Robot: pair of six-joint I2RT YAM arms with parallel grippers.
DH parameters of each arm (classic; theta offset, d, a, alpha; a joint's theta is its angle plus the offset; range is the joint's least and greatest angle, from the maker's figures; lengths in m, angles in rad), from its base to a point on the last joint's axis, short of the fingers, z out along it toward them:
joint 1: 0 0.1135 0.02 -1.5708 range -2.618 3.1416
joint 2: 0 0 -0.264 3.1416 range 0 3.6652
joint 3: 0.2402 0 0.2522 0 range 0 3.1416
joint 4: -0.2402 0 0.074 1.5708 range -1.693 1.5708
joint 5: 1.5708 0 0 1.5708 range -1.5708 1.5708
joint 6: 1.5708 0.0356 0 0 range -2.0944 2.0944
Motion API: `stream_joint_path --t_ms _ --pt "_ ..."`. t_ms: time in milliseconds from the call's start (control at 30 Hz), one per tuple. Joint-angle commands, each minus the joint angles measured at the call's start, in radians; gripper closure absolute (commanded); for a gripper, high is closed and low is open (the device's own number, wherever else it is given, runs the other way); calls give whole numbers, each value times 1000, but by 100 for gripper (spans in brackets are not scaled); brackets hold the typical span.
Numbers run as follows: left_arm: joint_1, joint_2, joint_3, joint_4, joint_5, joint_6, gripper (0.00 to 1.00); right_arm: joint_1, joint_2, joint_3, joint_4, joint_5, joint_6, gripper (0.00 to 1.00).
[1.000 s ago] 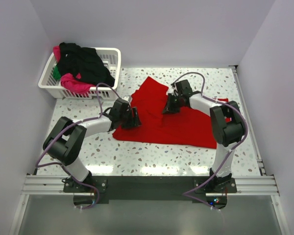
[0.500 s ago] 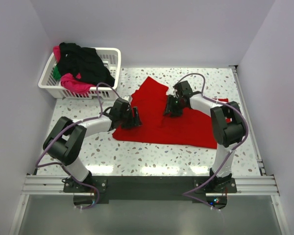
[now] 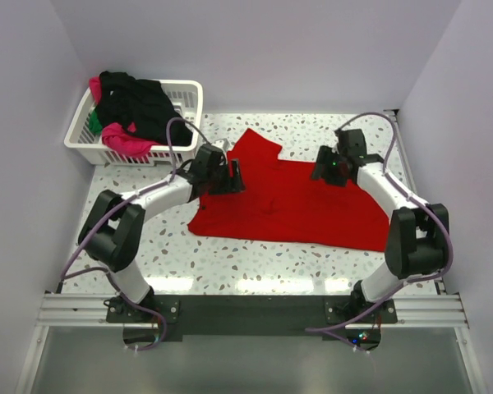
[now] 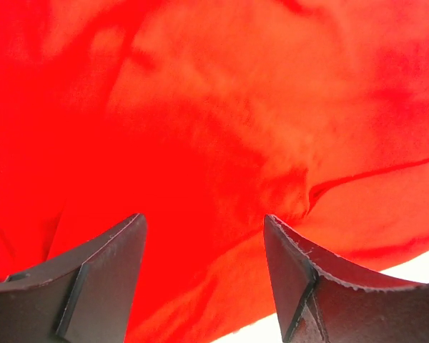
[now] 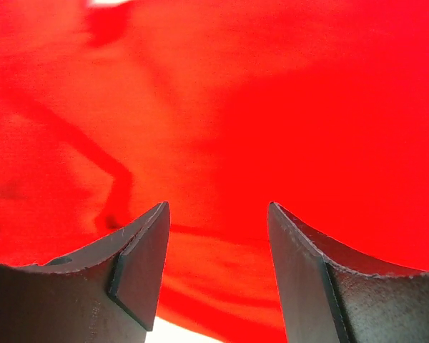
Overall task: Fold and stack the t-shirts
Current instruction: Fold the tshirt
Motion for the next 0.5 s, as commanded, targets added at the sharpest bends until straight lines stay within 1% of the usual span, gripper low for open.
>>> stream_joint_path --t_ms 0,100,200,333,467 --pt "-5 78 77 10 36 74 28 -69 6 -70 -18 8 -26 39" --pt "-5 104 74 13 34 103 28 -79 21 -82 -50 23 -31 39" --pt "-2 101 38 10 31 125 27 -79 34 -118 -64 43 -13 39" --pt "1 89 -56 29 54 131 26 -79 40 -167 -94 71 21 40" --pt "-1 63 -116 29 69 119 26 -81 32 -214 -125 80 33 40"
